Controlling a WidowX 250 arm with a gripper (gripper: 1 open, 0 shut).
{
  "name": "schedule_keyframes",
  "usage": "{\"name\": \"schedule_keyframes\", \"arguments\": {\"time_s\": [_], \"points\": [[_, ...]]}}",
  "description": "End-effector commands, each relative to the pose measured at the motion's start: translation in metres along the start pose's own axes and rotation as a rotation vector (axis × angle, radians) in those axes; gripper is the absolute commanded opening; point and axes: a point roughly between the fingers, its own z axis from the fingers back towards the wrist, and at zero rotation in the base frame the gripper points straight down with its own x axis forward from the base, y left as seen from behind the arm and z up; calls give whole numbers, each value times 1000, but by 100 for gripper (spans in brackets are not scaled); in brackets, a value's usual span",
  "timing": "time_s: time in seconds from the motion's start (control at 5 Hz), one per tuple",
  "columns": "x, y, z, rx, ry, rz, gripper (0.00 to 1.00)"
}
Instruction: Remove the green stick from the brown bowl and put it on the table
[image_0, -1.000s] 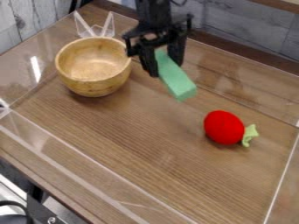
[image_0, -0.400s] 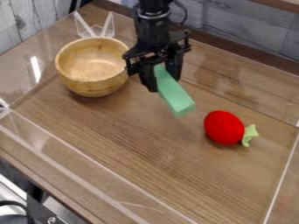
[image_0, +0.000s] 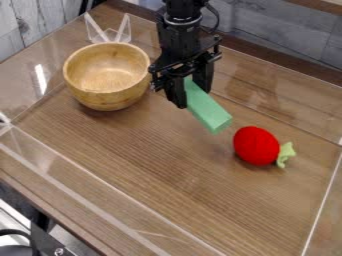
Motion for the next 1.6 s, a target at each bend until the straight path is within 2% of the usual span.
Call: {"name": "schedule_keyframes", "arguments": {"time_s": [0.0,0.2,0.6,0.8,1.0,1.2,1.4], "points": [[5,-17,18,-95,-43,-25,0],[7,-20,11,-105,-44,-30,0],[27,-21,12,-138,-86,249,0],[45,-23,14,-148,-75,241,0],[71,-33,19,-158,-76,275,0],[88,-34,16,-158,-92,278,0],[88,-27,5,-155,-104,290,0]]}}
